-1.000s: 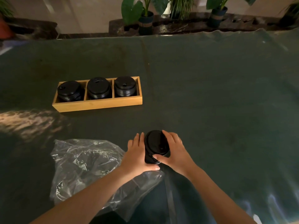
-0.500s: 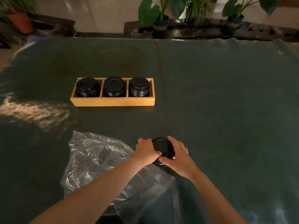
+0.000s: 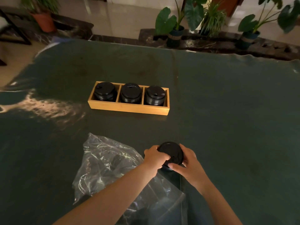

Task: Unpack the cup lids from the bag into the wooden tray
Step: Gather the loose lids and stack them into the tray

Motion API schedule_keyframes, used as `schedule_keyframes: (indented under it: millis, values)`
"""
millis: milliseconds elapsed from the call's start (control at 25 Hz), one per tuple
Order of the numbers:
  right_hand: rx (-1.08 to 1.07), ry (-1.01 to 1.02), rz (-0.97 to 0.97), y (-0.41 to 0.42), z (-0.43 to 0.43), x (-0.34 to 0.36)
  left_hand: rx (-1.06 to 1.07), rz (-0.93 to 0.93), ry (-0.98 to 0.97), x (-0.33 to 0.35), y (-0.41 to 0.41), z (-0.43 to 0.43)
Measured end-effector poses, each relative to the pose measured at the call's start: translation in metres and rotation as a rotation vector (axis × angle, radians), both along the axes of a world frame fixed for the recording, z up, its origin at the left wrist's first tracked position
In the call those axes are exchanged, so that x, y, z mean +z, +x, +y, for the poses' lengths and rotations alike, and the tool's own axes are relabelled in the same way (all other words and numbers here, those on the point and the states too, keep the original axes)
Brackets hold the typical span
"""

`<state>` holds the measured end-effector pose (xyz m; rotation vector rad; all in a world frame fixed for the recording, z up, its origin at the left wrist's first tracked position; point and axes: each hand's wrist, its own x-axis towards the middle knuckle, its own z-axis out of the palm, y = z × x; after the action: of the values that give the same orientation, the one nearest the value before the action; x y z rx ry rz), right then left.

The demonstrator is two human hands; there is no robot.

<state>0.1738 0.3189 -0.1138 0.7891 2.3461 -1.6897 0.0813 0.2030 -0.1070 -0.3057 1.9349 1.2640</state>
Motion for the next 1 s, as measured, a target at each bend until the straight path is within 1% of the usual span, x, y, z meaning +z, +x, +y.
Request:
schedule_keyframes:
  millis: [80,160,200,320,360,480,560,640,760,920,1000]
  values:
    - [0.098,0.077,0.01,-0.006,-0.002,0.006,0.024,-0.004,0.032,0.005,-0.004,-0.005]
    - [0.101,0.165,0.062,-0.016,-0.005,0.016,0.014,0.063,0.044,0.015,-0.014,-0.01]
    - [0.096,0.194,0.109,-0.027,-0.008,0.023,0.001,0.138,0.042,0.022,-0.023,-0.014]
    - [0.103,0.28,0.295,-0.073,-0.016,0.047,-0.063,0.452,0.007,0.051,-0.064,-0.028]
    - [0.108,0.32,0.347,-0.09,-0.017,0.055,-0.065,0.524,0.002,0.06,-0.079,-0.031]
    - [0.145,0.426,0.419,-0.155,-0.028,0.074,0.013,0.665,-0.01,0.081,-0.13,-0.043]
    - [0.188,0.506,0.43,-0.196,-0.038,0.078,0.044,0.729,-0.068,0.086,-0.162,-0.049]
    - [0.208,0.544,0.404,-0.23,-0.046,0.079,0.048,0.764,-0.13,0.088,-0.19,-0.054]
    - [0.221,0.525,0.345,-0.265,-0.049,0.074,0.017,0.775,-0.181,0.083,-0.218,-0.054]
    - [0.236,0.53,0.288,-0.287,-0.043,0.062,-0.08,0.656,-0.212,0.069,-0.239,-0.045]
    - [0.269,0.606,0.25,-0.293,-0.04,0.056,-0.126,0.633,-0.251,0.062,-0.241,-0.043]
